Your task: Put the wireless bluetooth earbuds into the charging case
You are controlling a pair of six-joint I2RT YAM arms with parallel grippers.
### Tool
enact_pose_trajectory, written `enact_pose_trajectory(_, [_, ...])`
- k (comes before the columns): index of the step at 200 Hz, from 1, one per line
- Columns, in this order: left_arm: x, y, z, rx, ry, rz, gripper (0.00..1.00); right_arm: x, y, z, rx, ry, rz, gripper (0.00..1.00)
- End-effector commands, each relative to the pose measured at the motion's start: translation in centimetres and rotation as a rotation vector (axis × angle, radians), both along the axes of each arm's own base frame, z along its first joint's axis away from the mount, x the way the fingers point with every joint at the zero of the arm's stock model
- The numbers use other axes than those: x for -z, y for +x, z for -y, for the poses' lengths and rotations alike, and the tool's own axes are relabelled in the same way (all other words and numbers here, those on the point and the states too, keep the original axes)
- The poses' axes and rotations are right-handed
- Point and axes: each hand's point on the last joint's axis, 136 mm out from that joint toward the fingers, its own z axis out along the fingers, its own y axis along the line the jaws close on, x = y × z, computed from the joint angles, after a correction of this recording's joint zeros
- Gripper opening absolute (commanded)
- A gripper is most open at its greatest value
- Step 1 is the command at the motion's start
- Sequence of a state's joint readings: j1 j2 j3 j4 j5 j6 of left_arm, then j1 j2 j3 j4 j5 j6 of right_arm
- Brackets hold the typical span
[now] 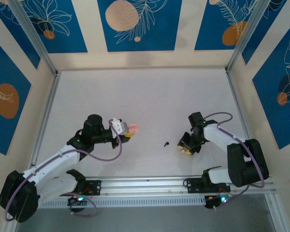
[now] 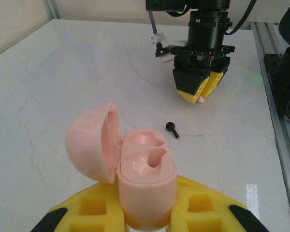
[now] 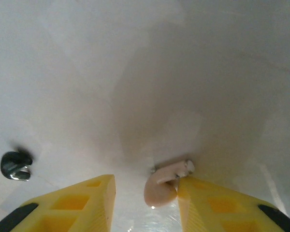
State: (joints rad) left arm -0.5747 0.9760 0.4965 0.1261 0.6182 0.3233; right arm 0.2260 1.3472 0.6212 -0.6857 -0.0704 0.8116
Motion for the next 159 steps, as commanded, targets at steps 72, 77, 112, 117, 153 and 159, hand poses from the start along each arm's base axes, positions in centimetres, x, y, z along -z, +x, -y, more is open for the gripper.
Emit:
enact_pose_trajectory(72, [-1.5, -0.1, 0.3, 0.015, -0.001, 0.038, 0.12, -1.8, 5.0, -3.5, 0.009, 0.199, 0.118, 0.36])
enact_pose_trajectory(77, [-1.5, -0.1, 0.4, 0.015, -0.001, 0.04, 0.12, -1.8, 5.2, -3.5, 0.01, 0.205, 0.124, 0.36])
enact_pose_trajectory(112, [-1.5, 0.0, 0.5, 0.02, -0.002, 0.04, 0.12, -2.8, 6.3, -4.1, -0.002, 0.226, 0.163, 0.36])
enact_pose_trajectory(117, [-1.5, 0.1, 0.5, 0.019, 0.0, 0.038, 0.12, -3.1, 6.3, -4.0, -0.011, 0.224, 0.165, 0.36])
enact_pose_trajectory(153, [-1.7, 0.1, 0.7, 0.028, 0.006, 0.042, 0.12, -6.8, 6.3, -2.8, -0.163, 0.13, 0.229, 0.39])
enact_pose_trajectory(159, [-1.6, 0.1, 0.6, 0.028, 0.007, 0.041, 0.12, -7.2, 6.5, -2.6, -0.187, 0.12, 0.243, 0.4])
